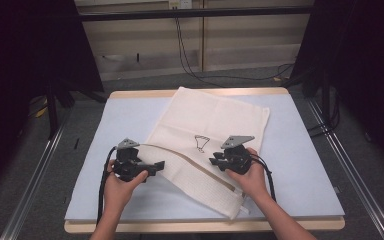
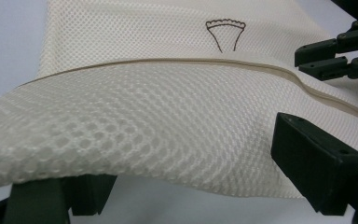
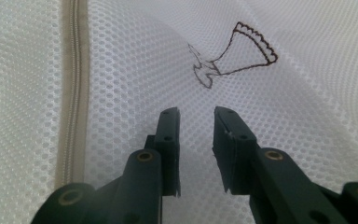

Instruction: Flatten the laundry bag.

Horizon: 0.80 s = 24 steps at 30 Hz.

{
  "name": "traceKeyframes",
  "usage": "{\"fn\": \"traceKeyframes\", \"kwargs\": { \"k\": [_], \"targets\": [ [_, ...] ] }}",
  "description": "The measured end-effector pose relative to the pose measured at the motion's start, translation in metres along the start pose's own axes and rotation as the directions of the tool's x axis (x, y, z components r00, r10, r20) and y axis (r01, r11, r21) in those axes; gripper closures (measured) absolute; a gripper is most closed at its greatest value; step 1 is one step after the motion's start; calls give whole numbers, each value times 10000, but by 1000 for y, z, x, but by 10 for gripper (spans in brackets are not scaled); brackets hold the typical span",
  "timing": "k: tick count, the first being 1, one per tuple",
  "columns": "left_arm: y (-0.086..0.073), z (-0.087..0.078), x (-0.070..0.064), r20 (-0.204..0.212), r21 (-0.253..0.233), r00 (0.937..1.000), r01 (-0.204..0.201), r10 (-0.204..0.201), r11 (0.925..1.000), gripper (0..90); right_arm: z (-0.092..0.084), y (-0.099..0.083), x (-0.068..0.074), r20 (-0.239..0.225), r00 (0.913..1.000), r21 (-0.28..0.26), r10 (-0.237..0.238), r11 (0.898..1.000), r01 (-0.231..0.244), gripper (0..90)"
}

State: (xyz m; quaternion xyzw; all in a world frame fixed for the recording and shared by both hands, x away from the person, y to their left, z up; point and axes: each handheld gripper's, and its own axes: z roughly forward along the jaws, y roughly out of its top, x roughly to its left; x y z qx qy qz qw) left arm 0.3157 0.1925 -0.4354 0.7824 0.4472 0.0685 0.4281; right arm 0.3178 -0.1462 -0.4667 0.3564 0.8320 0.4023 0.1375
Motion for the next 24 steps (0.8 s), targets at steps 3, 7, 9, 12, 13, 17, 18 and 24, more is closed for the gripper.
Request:
{"fn": "traceKeyframes", "kwargs": {
  "k": [3,7,9,12,13,17,18,24],
  "targets": [
    [-1,-1,3,-82,123,9999,-95,96,9999,165,0,0,0,41,10000,2,-25,10000,25,699],
    [-2,-3,10,-116,191,9999,-79,81,9998,152,1,-2,-1,-18,9999,121,-111,9999,111,697],
    [-3,-4,13,-284,153,9996,-37,41,9999,150,2,-4,-2,23,9999,194,-123,9997,122,696],
    [-5,-8,19,-458,51,9989,40,-38,10000,123,2,-7,-4,47,10000,273,-49,9996,48,680],
    [-5,-10,22,-604,47,9982,14,-11,10000,112,2,-8,-5,82,9999,263,-85,9996,83,680],
    [-5,-14,30,-902,204,9959,25,-7,9998,84,2,-10,-5,95,9999,292,-106,9995,103,680],
    [-5,-15,32,-929,214,9957,15,5,9998,80,3,-10,-5,69,9999,308,-141,9994,139,681],
    [-6,-24,43,-943,154,9955,116,-101,9998,67,6,-12,-4,-26,9998,424,-177,9989,178,702]
  ]
}}
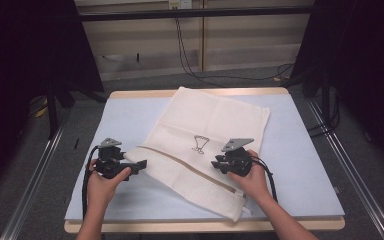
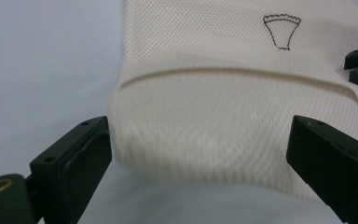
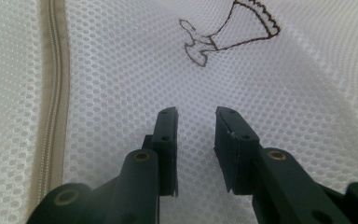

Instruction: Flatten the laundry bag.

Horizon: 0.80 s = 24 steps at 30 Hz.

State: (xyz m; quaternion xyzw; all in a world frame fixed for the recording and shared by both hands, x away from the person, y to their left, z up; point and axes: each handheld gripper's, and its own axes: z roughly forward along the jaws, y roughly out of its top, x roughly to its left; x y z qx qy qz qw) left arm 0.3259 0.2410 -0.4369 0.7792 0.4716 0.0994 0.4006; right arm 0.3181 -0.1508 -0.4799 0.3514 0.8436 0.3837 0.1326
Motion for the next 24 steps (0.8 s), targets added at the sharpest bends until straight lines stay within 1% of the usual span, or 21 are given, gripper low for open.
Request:
{"fn": "traceKeyframes", "kwargs": {
  "k": [1,2,3,4,6,8,9,10,11,12,15,16,17,18,19,20,21,23,24],
  "targets": [
    [0,0,1,-60,-20,10000,70,-70,10000,66,1,0,0,-2,10000,27,-25,10000,25,709],
    [0,-1,3,-102,40,9999,64,-64,10000,64,1,-1,1,-21,10000,115,48,9999,-47,711],
    [0,-2,4,-125,-1,9999,102,-103,9999,64,2,-1,1,-117,9999,85,-10,10000,11,713],
    [0,-2,5,-160,5,9998,113,-113,9999,64,3,-2,2,-73,10000,98,24,9999,-23,715],
    [0,-3,7,-265,58,9996,35,-34,10000,64,2,-2,3,-53,10000,105,26,9999,-25,719],
    [0,-1,7,-177,89,9998,90,-88,9999,64,2,-2,3,-125,9999,117,13,9999,-12,721],
    [0,0,7,-167,149,9999,35,-33,9999,65,2,-3,3,-149,9999,33,30,10000,-30,723],
    [0,1,7,-163,143,9998,97,-94,9999,67,1,-3,2,-187,9998,33,107,9999,-106,723],
    [0,2,7,-181,254,9998,-19,24,9997,69,1,-3,3,-166,9997,58,150,9999,-149,723],
    [0,3,7,-247,227,9997,-11,16,9997,73,0,-3,3,-211,9997,82,152,9999,-150,722],
    [1,5,10,-268,307,9996,-41,49,9995,82,-2,-3,4,-112,9998,103,156,9998,-155,707],
    [2,5,11,-257,355,9996,-86,95,9993,87,-3,-3,4,-160,9997,105,178,9998,-177,691],
    [2,6,11,-236,291,9997,26,-19,9996,94,-4,-3,5,-49,9998,128,207,9997,-206,672],
    [3,7,11,-273,335,9996,-91,100,9994,98,-6,-3,4,-7,9998,63,209,9998,-209,654],
    [3,9,12,-223,338,9997,-80,87,9994,102,-9,-2,4,55,9997,24,252,9997,-252,621],
    [4,9,12,-254,374,9996,-147,157,9992,110,-12,-2,2,175,9993,-88,324,9994,-323,583],
    [4,10,13,-316,260,9995,-77,85,9996,117,-15,-1,2,256,9987,-118,439,9990,-437,559],
    [5,10,15,-335,278,9994,-43,52,9996,125,-22,-1,-2,402,9966,-249,720,9972,-711,476],
    [6,11,16,-367,381,9992,-135,149,9992,129,-25,-1,-4,505,9950,-333,864,9958,-848,424]
  ]
}}
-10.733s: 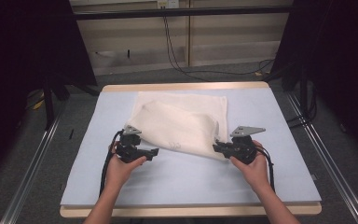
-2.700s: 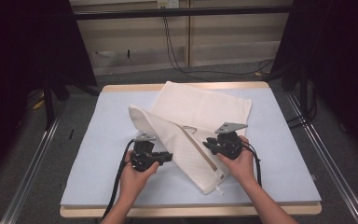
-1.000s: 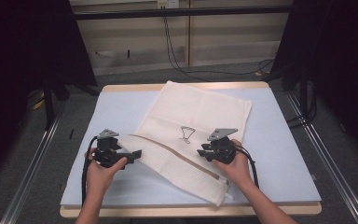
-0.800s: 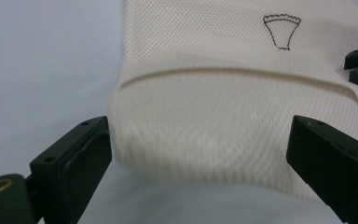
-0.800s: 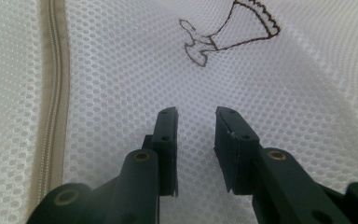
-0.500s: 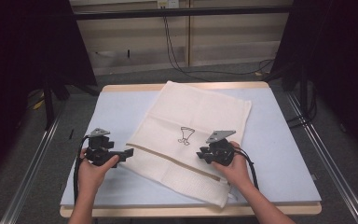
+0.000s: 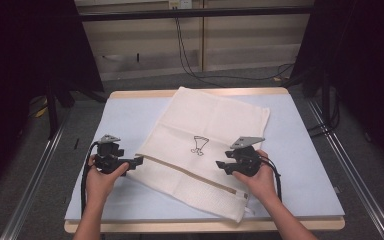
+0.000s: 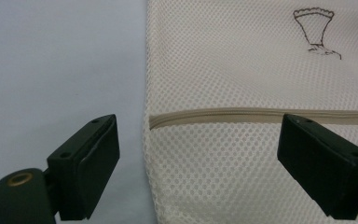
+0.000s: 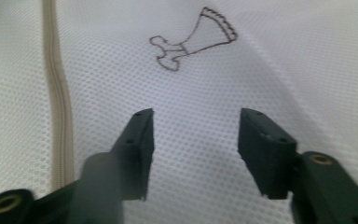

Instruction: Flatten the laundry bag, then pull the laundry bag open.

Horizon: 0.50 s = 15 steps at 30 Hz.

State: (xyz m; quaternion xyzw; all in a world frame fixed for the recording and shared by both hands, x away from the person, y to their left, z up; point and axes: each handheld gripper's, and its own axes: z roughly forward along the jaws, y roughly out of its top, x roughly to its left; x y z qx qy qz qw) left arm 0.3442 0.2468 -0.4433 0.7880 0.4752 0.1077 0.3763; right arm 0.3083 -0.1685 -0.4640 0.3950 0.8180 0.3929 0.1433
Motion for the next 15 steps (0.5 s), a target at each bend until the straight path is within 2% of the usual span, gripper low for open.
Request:
{"fn": "traceKeyframes", "kwargs": {
  "k": [2,3,5,6,7,10,15],
  "targets": [
    [1,2,1,-34,49,9999,-129,130,9999,148,-7,-1,-5,168,9993,80,322,9994,-324,366],
    [1,4,0,-41,89,10000,-71,72,9999,154,-9,-3,-7,207,9991,103,377,9992,-379,357],
    [2,7,1,-118,261,9995,-296,299,9992,169,-15,-7,-10,308,9985,52,449,9990,-450,354],
    [2,10,0,-133,255,9996,-262,265,9993,182,-18,-10,-12,338,9986,43,416,9991,-418,352],
    [2,12,0,-219,398,9986,-478,487,9981,198,-21,-12,-13,415,9983,82,418,9991,-422,346],
    [1,14,-1,-256,431,9970,-717,729,9965,268,-30,-19,-17,564,9975,134,422,9990,-430,332],
    [1,18,0,-154,528,9968,-775,784,9956,309,-41,-28,-19,826,9952,244,518,9982,-540,297]
  ]
}}
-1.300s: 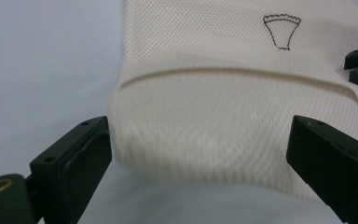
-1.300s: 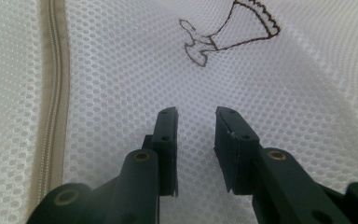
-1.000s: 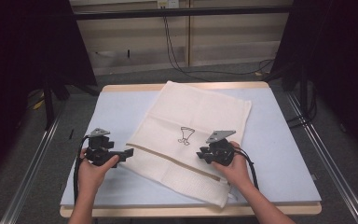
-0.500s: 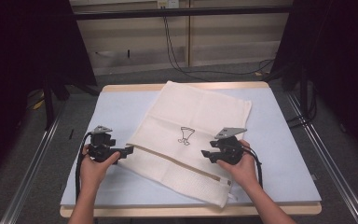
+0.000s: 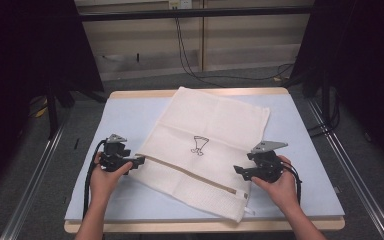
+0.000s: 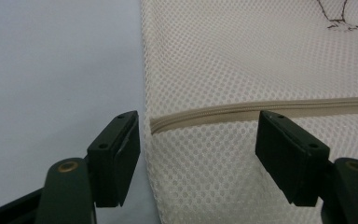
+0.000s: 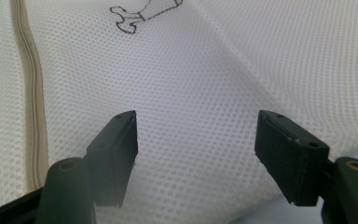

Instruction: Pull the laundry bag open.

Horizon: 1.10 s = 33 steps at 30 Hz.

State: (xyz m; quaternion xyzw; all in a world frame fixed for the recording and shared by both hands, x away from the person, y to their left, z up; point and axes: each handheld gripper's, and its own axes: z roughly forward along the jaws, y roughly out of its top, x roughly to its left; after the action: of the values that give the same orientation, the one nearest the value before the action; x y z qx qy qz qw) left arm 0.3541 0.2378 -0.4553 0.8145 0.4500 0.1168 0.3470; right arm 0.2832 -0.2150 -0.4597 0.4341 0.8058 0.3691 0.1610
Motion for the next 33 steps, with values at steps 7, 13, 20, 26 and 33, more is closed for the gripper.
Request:
{"fn": "traceKeyframes", "kwargs": {
  "k": [7,13,20,26,33],
  "targets": [
    [-1,4,1,117,-40,9999,-46,46,10000,349,-6,-4,-5,175,9998,-66,36,10000,-35,284],
    [-1,10,6,-80,143,9999,73,-72,9999,344,-5,-8,-5,447,9990,-18,69,10000,-69,308],
    [1,15,14,132,564,9977,657,-665,9962,346,-9,-15,-6,951,9954,74,115,9999,-123,389],
    [1,20,13,208,675,9973,690,-705,9953,391,-8,-23,-4,1055,9936,742,392,9961,-472,389],
    [6,22,5,-439,970,9983,430,-389,9944,503,-5,-28,-5,868,9925,913,856,9914,-935,460]
  ]
}}
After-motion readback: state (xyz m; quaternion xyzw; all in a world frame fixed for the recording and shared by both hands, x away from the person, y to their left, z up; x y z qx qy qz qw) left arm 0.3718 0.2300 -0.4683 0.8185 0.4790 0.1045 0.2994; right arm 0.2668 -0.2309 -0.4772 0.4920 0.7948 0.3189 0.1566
